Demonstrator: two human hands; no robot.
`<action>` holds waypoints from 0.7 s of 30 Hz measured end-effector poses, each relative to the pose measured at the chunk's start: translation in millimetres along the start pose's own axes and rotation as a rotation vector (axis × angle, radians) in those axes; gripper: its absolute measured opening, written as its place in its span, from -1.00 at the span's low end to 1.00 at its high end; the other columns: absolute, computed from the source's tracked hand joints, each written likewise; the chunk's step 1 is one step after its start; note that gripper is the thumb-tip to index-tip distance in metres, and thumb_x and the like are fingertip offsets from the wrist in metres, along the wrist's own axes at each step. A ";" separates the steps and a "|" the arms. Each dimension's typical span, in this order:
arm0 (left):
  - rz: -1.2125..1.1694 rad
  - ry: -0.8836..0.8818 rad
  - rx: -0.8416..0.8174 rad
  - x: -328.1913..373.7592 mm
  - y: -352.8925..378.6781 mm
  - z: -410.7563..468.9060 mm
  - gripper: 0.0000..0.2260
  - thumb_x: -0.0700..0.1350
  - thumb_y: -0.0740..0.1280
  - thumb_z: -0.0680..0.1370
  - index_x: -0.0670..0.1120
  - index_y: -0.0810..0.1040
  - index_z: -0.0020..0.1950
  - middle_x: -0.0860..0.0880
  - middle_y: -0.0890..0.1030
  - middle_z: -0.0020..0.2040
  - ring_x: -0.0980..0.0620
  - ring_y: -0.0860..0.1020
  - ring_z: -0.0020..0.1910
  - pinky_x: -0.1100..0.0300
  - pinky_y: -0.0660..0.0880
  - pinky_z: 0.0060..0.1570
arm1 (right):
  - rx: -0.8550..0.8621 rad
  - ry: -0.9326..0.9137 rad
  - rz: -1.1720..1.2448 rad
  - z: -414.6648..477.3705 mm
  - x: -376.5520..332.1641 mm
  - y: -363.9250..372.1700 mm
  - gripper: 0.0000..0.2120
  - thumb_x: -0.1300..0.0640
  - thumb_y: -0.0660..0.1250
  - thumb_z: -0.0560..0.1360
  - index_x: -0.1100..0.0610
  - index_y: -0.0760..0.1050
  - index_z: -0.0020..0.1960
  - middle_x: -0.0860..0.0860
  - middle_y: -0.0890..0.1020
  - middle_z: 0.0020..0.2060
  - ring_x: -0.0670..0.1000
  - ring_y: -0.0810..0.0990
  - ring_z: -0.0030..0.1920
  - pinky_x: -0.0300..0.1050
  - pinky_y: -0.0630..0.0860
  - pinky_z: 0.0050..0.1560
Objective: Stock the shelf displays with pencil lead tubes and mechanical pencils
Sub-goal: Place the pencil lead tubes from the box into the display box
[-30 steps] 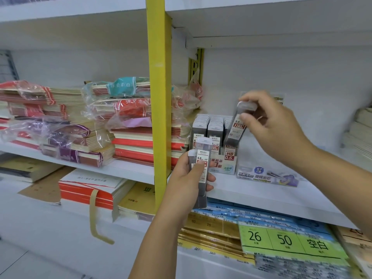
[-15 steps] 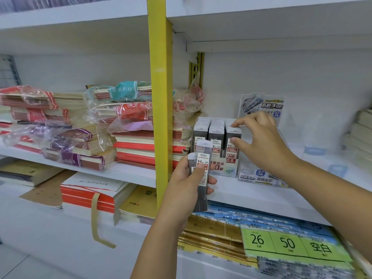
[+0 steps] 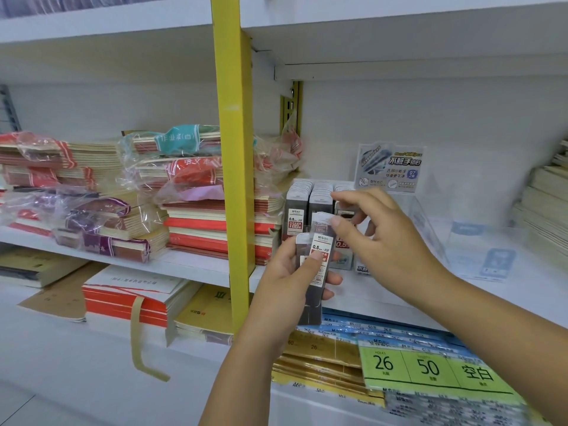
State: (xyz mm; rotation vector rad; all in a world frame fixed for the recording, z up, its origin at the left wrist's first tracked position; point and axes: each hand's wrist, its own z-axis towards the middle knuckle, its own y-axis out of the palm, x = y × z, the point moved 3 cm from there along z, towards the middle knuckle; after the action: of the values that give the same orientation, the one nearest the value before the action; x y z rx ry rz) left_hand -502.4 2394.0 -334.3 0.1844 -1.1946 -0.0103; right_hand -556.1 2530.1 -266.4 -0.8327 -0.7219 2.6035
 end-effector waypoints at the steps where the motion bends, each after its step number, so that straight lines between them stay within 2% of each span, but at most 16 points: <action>1: -0.005 0.000 -0.002 -0.1 1.3 -0.1 -0.80 -0.07 0.25 0.67 0.21 0.58 0.17 0.02 0.70 0.08 0.02 0.70 -0.09 0.22 0.60 -0.16 | -0.016 0.012 0.026 -1.0 -1.3 2.0 -0.71 -0.02 0.31 0.52 -0.12 0.49 0.24 -0.22 0.48 0.02 -0.20 0.47 -0.01 -0.39 0.36 -0.07; 3: -0.007 -0.001 -0.001 -1.3 2.6 0.1 -0.80 -0.06 0.26 0.66 0.23 0.59 0.15 0.00 0.70 0.07 0.01 0.70 -0.10 0.21 0.61 -0.16 | -0.063 0.046 0.117 -2.6 -2.0 5.5 -0.80 0.06 0.37 0.51 -0.08 0.56 0.12 -0.17 0.55 -0.04 -0.22 0.52 -0.10 -0.47 0.38 -0.14; 6: -0.002 -0.008 0.009 -4.1 1.4 0.2 -0.83 -0.05 0.29 0.65 0.20 0.60 0.13 0.02 0.70 0.04 0.00 0.70 -0.10 0.19 0.62 -0.17 | -0.069 0.112 0.249 -2.0 2.7 4.4 -0.85 0.13 0.40 0.50 -0.08 0.57 0.01 -0.10 0.65 -0.15 -0.19 0.58 -0.20 -0.43 0.45 -0.23; 9: 0.001 -0.025 0.029 -6.4 -4.3 1.2 -0.83 -0.07 0.26 0.66 0.13 0.58 0.17 0.03 0.71 0.05 0.01 0.70 -0.10 0.20 0.62 -0.18 | 0.058 0.133 0.382 7.1 5.4 -8.6 -0.87 0.12 0.34 0.54 -0.11 0.50 0.00 -0.10 0.69 -0.16 -0.20 0.62 -0.24 -0.35 0.49 -0.31; 11: -0.001 -0.035 0.044 -6.6 -8.9 1.8 -0.82 -0.11 0.21 0.68 0.11 0.55 0.18 0.04 0.72 0.04 0.02 0.70 -0.11 0.19 0.62 -0.17 | 0.166 0.067 0.395 15.4 3.4 -21.3 -0.86 0.12 0.31 0.57 -0.14 0.47 -0.02 -0.09 0.68 -0.15 -0.16 0.64 -0.22 -0.33 0.50 -0.33; 15: 0.000 -0.025 0.064 -3.9 -14.8 1.4 -0.81 -0.13 0.18 0.69 0.10 0.54 0.17 0.05 0.73 0.00 0.04 0.70 -0.14 0.21 0.63 -0.19 | 0.221 -0.103 0.166 27.4 0.0 -34.4 -0.81 0.10 0.29 0.58 -0.22 0.42 0.01 -0.13 0.62 -0.11 -0.12 0.60 -0.12 -0.27 0.51 -0.20; 18: -0.003 -0.021 0.064 -3.5 -16.7 0.9 -0.81 -0.12 0.18 0.69 0.10 0.54 0.18 0.06 0.73 0.00 0.05 0.70 -0.14 0.22 0.63 -0.19 | 0.177 -0.185 -0.078 29.9 2.9 -33.3 -0.85 0.08 0.26 0.58 -0.13 0.40 0.09 -0.13 0.57 -0.10 -0.18 0.53 -0.12 -0.34 0.45 -0.18; 21: -0.008 -0.023 0.065 -3.4 -17.7 0.8 -0.81 -0.12 0.18 0.69 0.11 0.54 0.18 0.06 0.73 0.00 0.05 0.70 -0.14 0.22 0.63 -0.20 | 0.163 -0.185 -0.166 29.1 9.2 -30.2 -0.85 0.09 0.27 0.56 0.00 0.45 0.13 -0.13 0.56 -0.10 -0.13 0.50 -0.16 -0.15 0.49 -0.15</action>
State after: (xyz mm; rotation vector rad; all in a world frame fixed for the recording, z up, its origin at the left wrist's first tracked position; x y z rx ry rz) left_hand -502.8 2376.8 -339.8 0.2462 -1.2183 0.0194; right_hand -576.8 2548.1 -233.5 -0.4684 -0.5882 2.5690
